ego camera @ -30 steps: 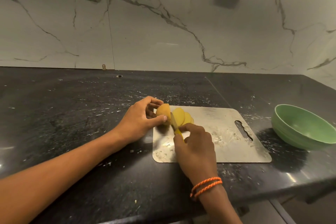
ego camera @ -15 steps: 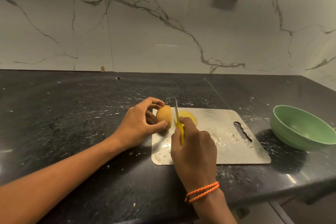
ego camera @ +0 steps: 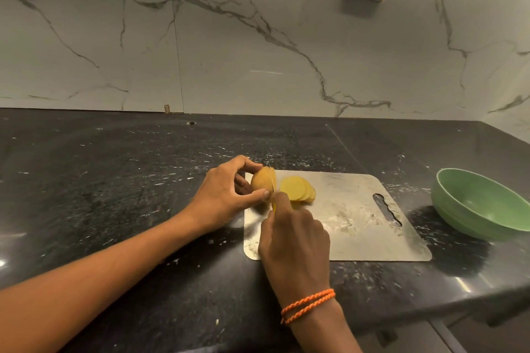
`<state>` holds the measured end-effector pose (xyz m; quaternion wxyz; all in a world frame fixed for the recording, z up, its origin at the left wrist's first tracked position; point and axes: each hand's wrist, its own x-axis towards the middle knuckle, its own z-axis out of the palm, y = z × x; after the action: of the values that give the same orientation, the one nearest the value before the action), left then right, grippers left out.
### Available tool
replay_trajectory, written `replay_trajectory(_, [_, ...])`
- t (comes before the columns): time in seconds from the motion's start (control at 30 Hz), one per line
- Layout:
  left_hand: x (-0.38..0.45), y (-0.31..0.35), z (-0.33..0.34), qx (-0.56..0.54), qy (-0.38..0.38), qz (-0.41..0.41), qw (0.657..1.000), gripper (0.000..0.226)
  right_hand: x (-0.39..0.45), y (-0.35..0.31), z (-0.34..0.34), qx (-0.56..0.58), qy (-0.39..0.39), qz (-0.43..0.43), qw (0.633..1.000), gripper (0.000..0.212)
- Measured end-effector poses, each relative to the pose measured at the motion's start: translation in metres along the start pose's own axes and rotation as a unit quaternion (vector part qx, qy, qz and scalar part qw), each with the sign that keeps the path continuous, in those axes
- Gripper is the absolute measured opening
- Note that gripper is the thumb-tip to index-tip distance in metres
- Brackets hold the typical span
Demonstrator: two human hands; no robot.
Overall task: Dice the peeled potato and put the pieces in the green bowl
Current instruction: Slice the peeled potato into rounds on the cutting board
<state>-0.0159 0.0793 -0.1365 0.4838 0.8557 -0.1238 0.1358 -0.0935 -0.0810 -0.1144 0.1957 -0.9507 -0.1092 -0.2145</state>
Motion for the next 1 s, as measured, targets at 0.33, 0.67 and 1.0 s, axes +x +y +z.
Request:
replay_trajectory(0.33, [0.005, -0.008, -0.001, -0.065, -0.010, -0.048, 0.997, 0.041, 0.001, 0.018, -0.002, 0.129, -0.037, 0.140, 0.981, 0.028])
replay_trajectory(0.67, [0.001, -0.004, 0.001, -0.003, -0.026, 0.006, 1.000, 0.047, -0.003, 0.010, -0.008, 0.055, -0.046, 0.070, 0.995, 0.034])
replay_trajectory(1.0, [0.001, -0.005, -0.001, -0.037, 0.001, 0.002, 0.999, 0.047, -0.001, 0.012, -0.014, 0.010, -0.036, 0.098, 0.994, 0.030])
